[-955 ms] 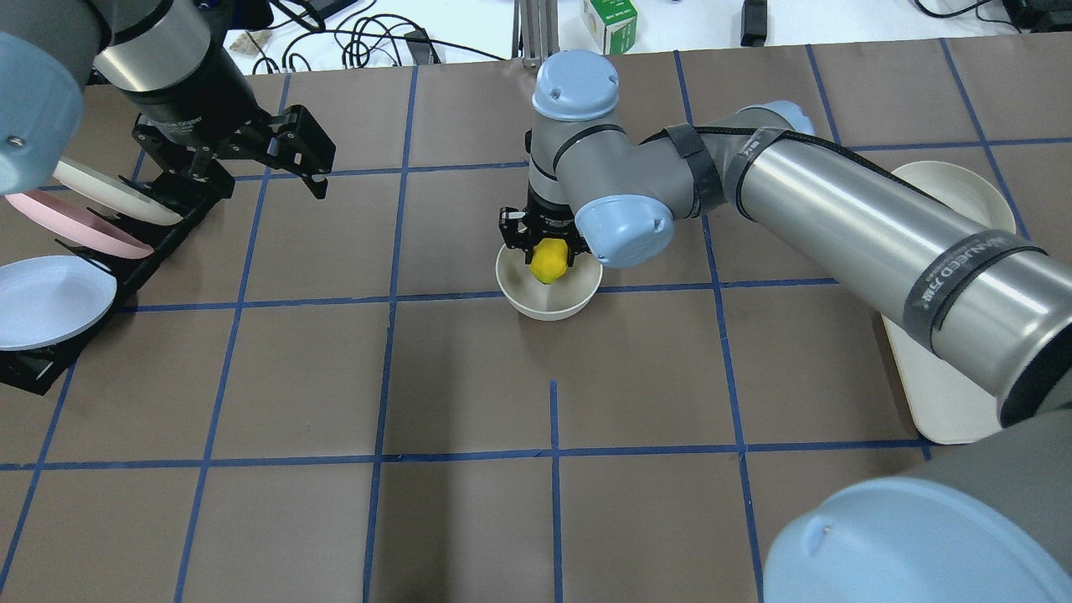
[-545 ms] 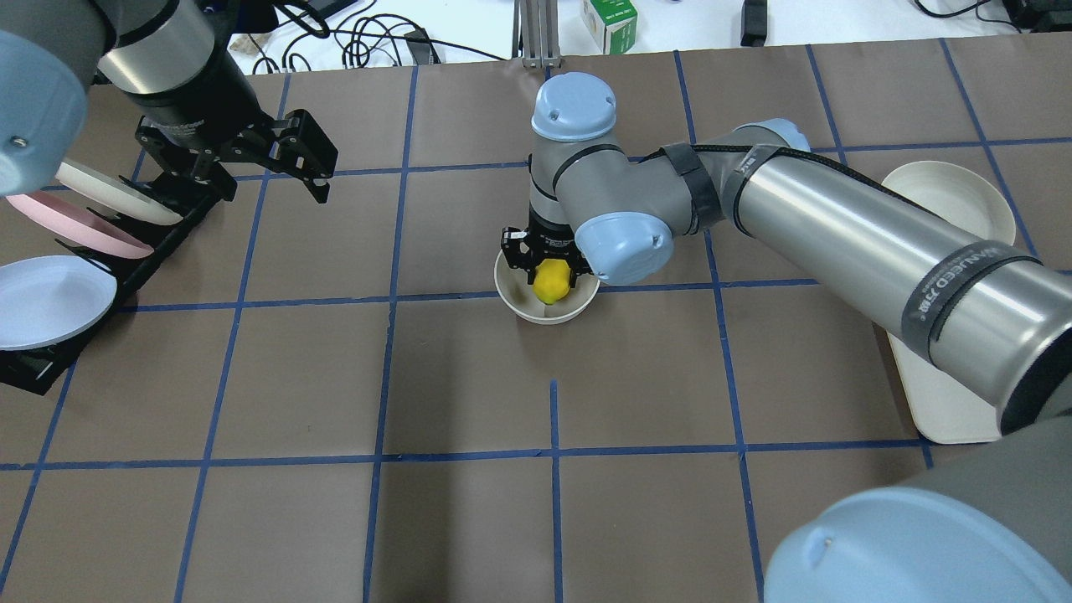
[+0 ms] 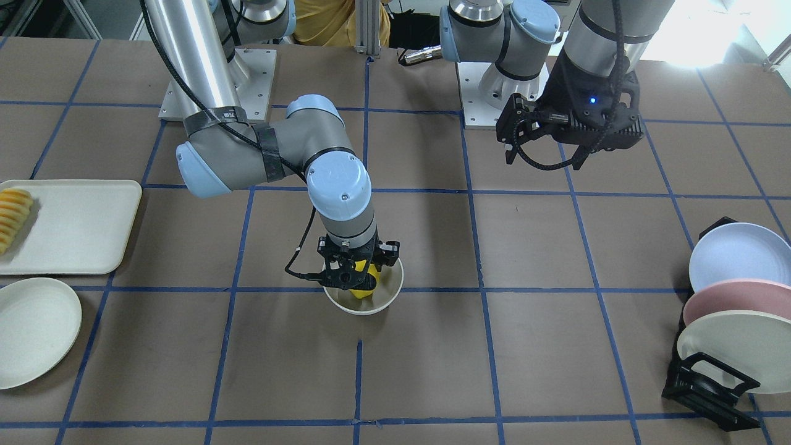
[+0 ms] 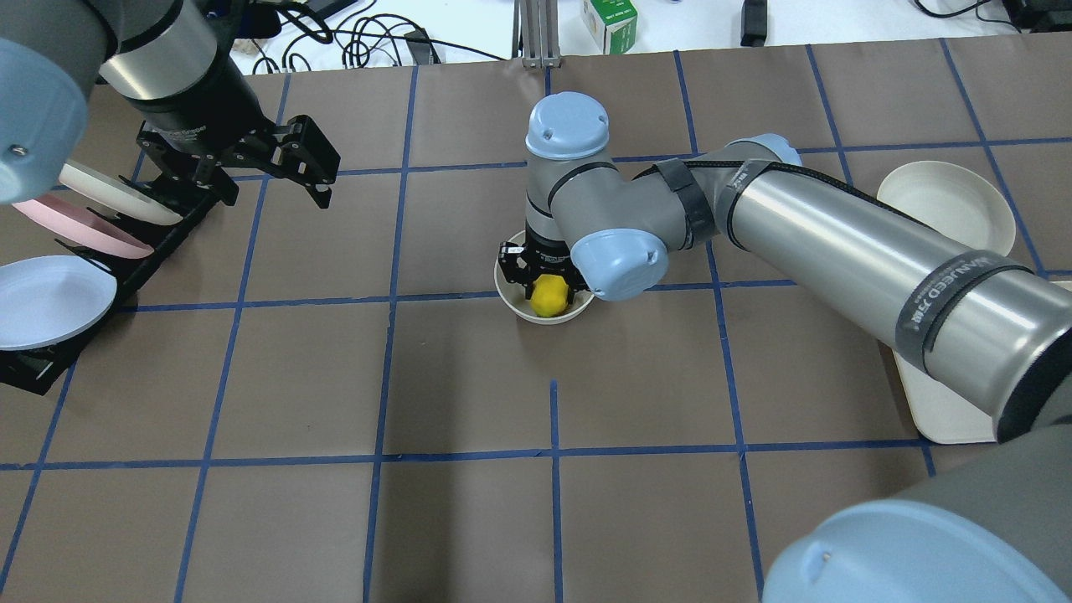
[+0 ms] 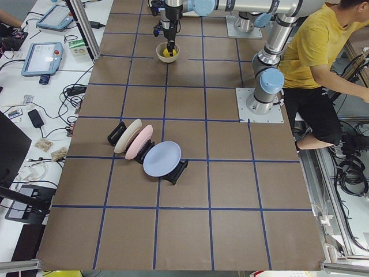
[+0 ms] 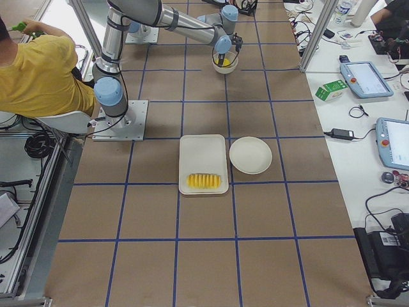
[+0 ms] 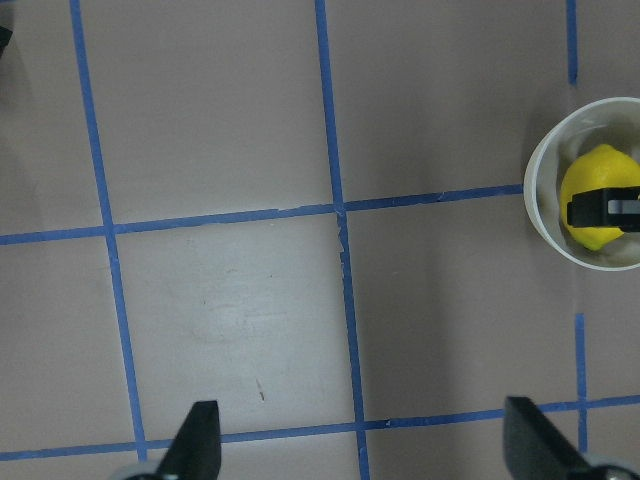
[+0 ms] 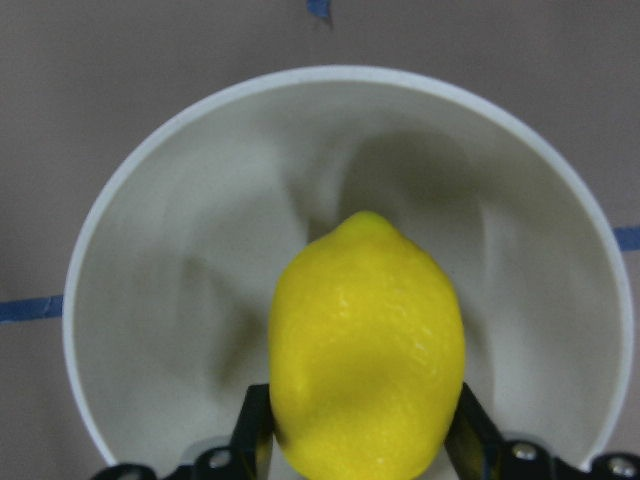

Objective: Place bowl and put lemon in it

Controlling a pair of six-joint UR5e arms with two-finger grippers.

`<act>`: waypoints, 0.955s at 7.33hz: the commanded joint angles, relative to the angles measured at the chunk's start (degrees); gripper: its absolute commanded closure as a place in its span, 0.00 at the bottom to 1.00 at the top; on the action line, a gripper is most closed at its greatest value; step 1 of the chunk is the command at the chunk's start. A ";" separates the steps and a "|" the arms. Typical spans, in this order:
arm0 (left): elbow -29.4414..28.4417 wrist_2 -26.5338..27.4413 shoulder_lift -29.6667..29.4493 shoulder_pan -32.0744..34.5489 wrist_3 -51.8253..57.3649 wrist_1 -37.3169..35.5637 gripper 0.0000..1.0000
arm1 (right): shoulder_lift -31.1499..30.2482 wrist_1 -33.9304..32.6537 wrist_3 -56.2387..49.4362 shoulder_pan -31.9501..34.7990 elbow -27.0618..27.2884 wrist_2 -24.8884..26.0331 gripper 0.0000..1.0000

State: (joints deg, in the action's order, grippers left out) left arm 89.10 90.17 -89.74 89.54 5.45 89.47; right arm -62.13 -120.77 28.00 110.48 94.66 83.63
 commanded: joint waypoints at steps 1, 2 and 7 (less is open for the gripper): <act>-0.24 0.00 -0.17 0.02 0.00 0.00 0.00 | -2.28 0.10 0.03 -0.53 -0.44 0.22 0.00; -0.76 0.09 -0.26 -0.07 0.00 0.61 0.00 | -3.25 0.18 0.03 -0.71 -0.45 0.13 0.00; -0.94 0.00 0.35 -0.51 0.00 1.49 0.00 | -21.24 23.50 -14.17 -18.77 -2.03 0.39 0.00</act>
State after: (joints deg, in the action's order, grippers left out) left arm 88.16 90.18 -89.40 89.06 5.45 90.95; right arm -78.12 -105.05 19.21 97.31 92.75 83.85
